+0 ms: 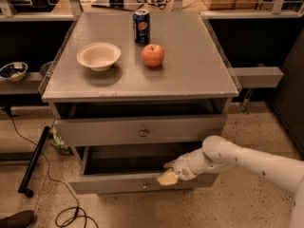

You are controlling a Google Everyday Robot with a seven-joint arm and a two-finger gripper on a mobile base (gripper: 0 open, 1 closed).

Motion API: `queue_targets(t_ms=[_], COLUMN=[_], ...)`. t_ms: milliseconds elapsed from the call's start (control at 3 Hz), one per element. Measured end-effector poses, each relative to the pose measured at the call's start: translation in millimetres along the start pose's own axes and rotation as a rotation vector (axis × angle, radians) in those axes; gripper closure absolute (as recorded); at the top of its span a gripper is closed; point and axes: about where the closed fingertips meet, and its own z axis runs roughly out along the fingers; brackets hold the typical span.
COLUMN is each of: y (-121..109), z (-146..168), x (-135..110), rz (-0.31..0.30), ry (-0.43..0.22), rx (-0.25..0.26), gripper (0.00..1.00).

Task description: Open middle drawer

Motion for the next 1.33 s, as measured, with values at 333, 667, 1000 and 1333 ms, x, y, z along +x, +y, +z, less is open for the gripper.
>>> queue_targets(t_ms=[333, 667, 1000, 1333], y=[0.0, -1.0, -4.1, -5.1], z=[0.1, -0.6, -2.8, -3.1], x=[0.0, -0.9, -4.2, -4.7], rz=[0.000, 0.000, 0.000, 0.000], ry=[0.000, 0.000, 0.000, 0.000], rx=[0.000, 0.000, 0.000, 0.000], gripper=[0.86, 1.00, 1.00, 1.00])
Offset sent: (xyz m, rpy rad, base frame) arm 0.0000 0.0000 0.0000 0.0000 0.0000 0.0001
